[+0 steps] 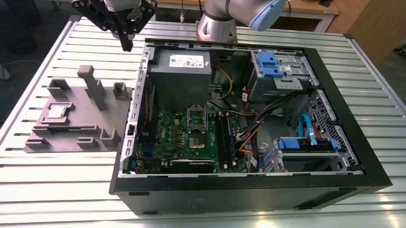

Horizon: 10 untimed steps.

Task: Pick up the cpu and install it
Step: 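Reach for the cpu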

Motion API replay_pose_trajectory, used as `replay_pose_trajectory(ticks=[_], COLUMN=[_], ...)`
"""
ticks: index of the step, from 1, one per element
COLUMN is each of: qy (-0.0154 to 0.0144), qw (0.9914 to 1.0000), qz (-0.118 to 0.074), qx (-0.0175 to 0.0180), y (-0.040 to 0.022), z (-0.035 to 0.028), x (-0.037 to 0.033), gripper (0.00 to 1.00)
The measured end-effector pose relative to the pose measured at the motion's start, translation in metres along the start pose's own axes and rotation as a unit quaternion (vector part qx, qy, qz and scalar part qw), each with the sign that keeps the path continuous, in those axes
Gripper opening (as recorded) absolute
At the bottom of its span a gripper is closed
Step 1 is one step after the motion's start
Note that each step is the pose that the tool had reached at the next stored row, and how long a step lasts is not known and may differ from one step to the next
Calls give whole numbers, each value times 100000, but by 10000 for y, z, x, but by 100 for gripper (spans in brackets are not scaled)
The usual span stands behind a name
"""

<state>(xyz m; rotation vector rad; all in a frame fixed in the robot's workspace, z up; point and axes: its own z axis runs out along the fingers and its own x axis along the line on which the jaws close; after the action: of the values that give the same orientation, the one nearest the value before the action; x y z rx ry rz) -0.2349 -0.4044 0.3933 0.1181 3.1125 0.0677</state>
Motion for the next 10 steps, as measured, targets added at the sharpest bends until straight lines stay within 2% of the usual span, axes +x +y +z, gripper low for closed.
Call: replay_pose_trajectory(ticks=[10], qy=[1], qw=[100000], qz=[-3], qx=[1], y=[-4], z=[-1], x=[49], gripper=[11])
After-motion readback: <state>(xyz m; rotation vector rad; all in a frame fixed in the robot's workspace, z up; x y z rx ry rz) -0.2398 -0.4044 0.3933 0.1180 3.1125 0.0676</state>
